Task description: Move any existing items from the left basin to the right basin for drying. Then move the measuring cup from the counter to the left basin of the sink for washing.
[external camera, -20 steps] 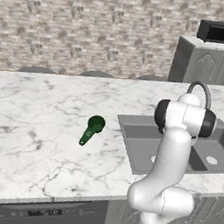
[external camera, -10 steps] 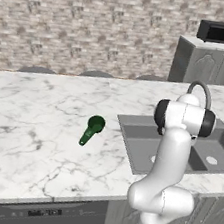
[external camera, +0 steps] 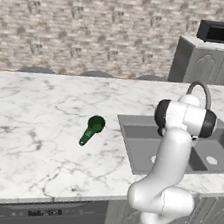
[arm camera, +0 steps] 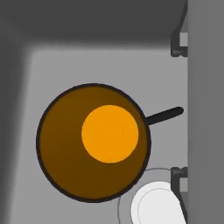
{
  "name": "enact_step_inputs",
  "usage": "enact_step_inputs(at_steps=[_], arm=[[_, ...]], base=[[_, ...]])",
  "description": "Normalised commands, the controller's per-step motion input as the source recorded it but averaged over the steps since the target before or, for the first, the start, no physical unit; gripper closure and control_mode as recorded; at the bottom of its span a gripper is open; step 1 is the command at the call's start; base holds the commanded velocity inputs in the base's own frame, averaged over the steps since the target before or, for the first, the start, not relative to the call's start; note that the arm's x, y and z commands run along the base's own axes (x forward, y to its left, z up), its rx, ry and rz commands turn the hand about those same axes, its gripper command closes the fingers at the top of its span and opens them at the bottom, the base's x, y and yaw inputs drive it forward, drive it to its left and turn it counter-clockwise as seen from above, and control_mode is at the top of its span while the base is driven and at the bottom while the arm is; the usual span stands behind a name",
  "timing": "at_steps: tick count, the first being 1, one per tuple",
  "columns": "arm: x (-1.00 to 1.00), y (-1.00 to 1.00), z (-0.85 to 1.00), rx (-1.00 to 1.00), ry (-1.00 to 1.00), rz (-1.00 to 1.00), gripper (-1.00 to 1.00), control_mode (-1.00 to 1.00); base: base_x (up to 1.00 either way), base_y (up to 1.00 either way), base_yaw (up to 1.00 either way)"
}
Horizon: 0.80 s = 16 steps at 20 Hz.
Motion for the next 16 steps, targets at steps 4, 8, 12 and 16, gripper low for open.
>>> enact_step_inputs(at_steps=[4, 8, 12, 16], arm=[[-0.33, 0.01, 0.00, 0.00, -0.03, 0.00, -1.00, -1.00], [-0.15, 0.12, 0.00, 0.00, 0.00, 0.00, -1.00, -1.00], [0.00, 0.20, -0.01, 0.00, 0.00, 0.04, -1.00, -1.00], [0.09, 0.06, -0.01, 0.00, 0.00, 0.06, -1.00, -1.00]], base=[[0.00, 0.00, 0.00], [0.00, 0.00, 0.00], [0.00, 0.00, 0.00], [0.00, 0.00, 0.00]])
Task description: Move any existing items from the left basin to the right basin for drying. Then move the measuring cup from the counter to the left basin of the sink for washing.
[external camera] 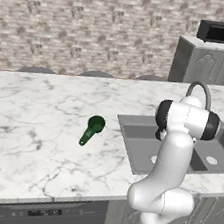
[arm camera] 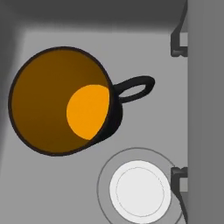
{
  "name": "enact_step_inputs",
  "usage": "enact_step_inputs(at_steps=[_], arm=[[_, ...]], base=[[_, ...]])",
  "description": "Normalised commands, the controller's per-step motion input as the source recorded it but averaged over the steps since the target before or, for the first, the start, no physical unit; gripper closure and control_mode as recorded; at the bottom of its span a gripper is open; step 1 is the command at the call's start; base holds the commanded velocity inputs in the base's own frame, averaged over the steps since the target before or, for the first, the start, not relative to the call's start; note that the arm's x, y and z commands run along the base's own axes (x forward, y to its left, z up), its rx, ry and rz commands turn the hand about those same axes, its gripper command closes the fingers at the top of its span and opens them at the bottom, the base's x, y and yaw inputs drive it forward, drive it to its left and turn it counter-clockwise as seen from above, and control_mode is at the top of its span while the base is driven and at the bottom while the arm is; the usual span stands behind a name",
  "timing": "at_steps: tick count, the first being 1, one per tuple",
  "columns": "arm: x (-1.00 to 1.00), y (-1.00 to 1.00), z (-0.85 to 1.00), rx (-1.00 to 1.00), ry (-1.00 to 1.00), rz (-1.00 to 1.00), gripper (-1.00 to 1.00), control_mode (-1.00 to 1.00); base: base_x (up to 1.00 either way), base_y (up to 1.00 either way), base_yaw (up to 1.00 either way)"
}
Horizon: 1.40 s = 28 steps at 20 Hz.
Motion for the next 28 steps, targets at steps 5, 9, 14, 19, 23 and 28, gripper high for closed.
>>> enact_step_inputs(at_steps=[5, 9, 14, 19, 23, 28], arm=[[0.05, 0.00, -0.01, 0.00, 0.00, 0.03, -1.00, -1.00], [0.06, 0.00, -0.08, 0.00, 0.00, 0.03, -1.00, -1.00], [0.17, 0.00, -0.14, 0.00, 0.00, 0.05, -1.00, -1.00], [0.21, 0.00, -0.18, 0.00, 0.00, 0.06, -1.00, -1.00], [0.15, -0.04, -0.18, 0.00, 0.00, 0.04, -1.00, -1.00], [0.02, -0.07, -0.16, 0.00, 0.00, 0.03, -1.00, -1.00]], base=[[0.00, 0.00, 0.00], [0.00, 0.00, 0.00], [0.00, 0.00, 0.00], [0.00, 0.00, 0.00], [0.00, 0.00, 0.00], [0.00, 0.00, 0.00]])
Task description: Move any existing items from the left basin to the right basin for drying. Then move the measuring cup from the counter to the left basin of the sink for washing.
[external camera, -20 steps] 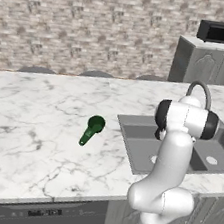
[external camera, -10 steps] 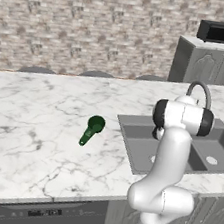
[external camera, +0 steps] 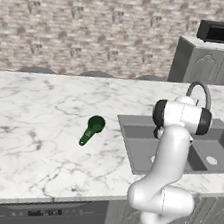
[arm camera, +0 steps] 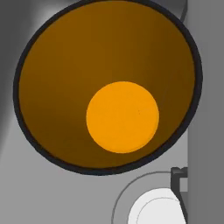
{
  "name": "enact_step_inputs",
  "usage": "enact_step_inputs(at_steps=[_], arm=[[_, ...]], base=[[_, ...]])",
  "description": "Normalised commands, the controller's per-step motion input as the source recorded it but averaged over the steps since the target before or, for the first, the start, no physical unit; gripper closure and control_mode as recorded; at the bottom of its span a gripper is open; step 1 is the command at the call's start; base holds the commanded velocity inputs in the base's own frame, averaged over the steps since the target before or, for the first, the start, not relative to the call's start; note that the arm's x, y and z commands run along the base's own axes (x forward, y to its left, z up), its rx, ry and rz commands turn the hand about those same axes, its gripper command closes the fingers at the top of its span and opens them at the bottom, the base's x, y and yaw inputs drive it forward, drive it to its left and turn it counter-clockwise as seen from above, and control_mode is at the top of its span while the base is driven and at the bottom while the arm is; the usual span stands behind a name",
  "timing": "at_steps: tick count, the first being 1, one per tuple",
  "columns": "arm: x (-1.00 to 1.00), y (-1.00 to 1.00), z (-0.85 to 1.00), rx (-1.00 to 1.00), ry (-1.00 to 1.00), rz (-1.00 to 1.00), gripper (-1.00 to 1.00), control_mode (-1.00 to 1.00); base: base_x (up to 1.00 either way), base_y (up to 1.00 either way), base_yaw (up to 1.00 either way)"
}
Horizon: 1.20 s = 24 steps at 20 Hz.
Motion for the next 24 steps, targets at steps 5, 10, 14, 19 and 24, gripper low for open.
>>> enact_step_inputs(at_steps=[5, 10, 14, 19, 24], arm=[[0.00, -0.01, -0.08, 0.01, 0.00, 0.04, -1.00, -1.00], [0.00, 0.00, -0.13, 0.00, 0.00, 0.03, -1.00, -1.00], [0.00, 0.03, -0.13, 0.00, 0.00, 0.02, 1.00, -1.00], [0.01, 0.10, -0.06, 0.00, 0.00, 0.04, 1.00, -1.00], [0.00, 0.03, -0.02, 0.00, 0.00, 0.04, 1.00, -1.00]], base=[[0.00, 0.00, 0.00], [0.00, 0.00, 0.00], [0.00, 0.00, 0.00], [0.00, 0.00, 0.00], [0.00, 0.00, 0.00]])
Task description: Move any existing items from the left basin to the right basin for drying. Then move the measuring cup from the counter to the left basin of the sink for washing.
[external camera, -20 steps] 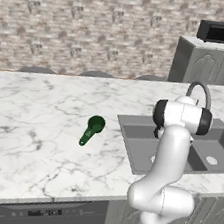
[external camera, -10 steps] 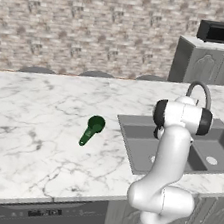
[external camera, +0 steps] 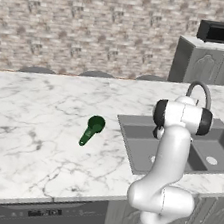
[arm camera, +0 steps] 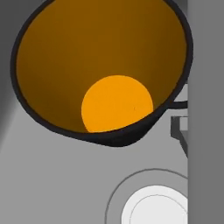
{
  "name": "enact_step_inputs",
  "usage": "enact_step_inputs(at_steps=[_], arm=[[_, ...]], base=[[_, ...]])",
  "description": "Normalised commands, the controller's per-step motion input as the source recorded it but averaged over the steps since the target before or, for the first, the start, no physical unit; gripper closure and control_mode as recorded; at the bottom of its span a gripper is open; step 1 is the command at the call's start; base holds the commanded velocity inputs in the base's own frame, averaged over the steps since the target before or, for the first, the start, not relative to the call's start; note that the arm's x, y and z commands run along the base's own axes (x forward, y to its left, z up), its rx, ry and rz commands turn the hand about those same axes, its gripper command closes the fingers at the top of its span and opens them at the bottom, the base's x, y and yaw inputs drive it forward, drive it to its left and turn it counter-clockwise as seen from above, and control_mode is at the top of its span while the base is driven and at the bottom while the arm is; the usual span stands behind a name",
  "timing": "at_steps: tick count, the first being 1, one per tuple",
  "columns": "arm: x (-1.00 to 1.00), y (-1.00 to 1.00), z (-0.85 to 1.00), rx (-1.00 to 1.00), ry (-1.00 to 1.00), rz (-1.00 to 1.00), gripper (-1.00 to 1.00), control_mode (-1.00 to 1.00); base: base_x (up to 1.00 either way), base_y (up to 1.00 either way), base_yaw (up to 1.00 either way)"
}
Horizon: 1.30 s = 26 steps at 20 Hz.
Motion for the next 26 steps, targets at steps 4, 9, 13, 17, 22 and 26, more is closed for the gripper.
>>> enact_step_inputs(at_steps=[4, 9, 13, 17, 22, 26], arm=[[0.00, 0.03, -0.01, 0.00, 0.00, 0.03, 1.00, -1.00], [0.00, 0.03, 0.00, 0.00, 0.00, 0.00, 1.00, -1.00], [-0.13, 0.00, 0.17, 0.00, -0.03, 0.00, 1.00, -1.00], [-0.21, 0.00, 0.42, 0.00, -0.07, 0.01, 1.00, -1.00], [-0.18, 0.06, 0.49, 0.00, -0.04, 0.01, 1.00, -1.00], [-0.20, 0.12, 0.61, -0.03, -0.01, 0.00, 1.00, -1.00]], base=[[0.00, 0.00, 0.00], [0.00, 0.00, 0.00], [0.00, 0.00, 0.00], [0.00, 0.00, 0.00], [0.00, 0.00, 0.00], [0.00, 0.00, 0.00]])
